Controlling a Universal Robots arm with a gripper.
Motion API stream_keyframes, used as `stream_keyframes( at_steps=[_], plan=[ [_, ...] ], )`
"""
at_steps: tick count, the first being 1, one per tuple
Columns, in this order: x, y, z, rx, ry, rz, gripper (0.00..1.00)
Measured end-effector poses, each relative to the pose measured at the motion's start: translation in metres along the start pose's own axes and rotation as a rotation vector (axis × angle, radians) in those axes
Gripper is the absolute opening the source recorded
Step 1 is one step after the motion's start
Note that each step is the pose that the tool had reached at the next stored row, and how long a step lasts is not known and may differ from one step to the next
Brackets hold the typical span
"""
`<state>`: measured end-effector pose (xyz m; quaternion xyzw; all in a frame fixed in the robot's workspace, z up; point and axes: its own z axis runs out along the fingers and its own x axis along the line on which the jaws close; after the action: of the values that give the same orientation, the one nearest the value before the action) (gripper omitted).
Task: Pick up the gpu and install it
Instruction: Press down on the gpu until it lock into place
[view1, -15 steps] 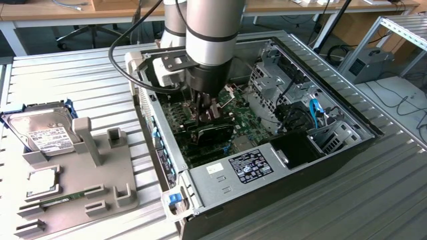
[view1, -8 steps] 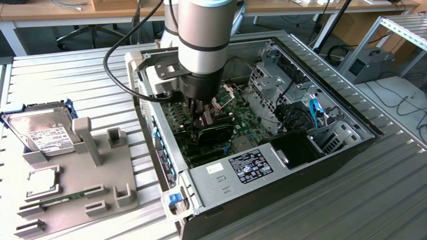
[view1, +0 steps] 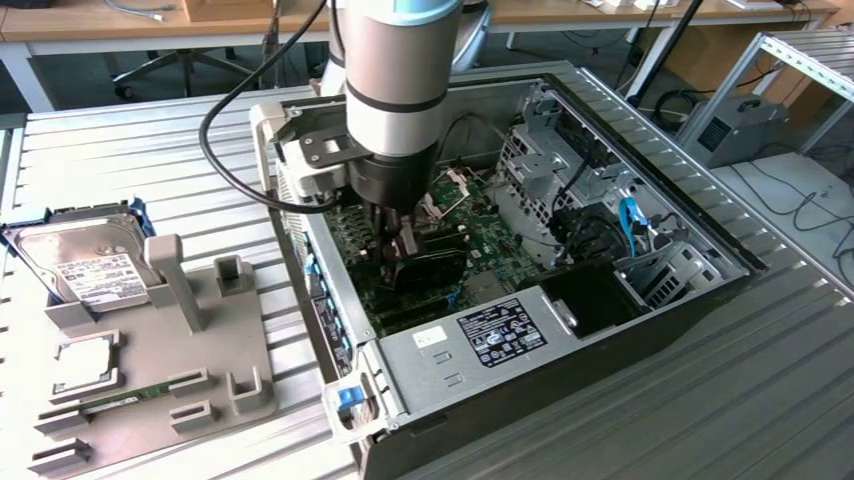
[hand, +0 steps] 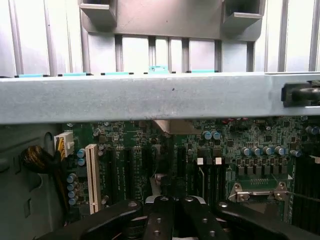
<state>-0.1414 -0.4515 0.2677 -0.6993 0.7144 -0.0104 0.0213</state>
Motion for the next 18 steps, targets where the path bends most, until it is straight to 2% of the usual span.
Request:
stream_keyframes(
  at_steps=[7,18],
  plan=[
    [0.0037,0.0037,0.0004,0.0002,0.0000,0.000,0.11],
    [0.0066,0.0037,-0.0023,0.0004,-0.0002,-0.001,0.11]
  ],
)
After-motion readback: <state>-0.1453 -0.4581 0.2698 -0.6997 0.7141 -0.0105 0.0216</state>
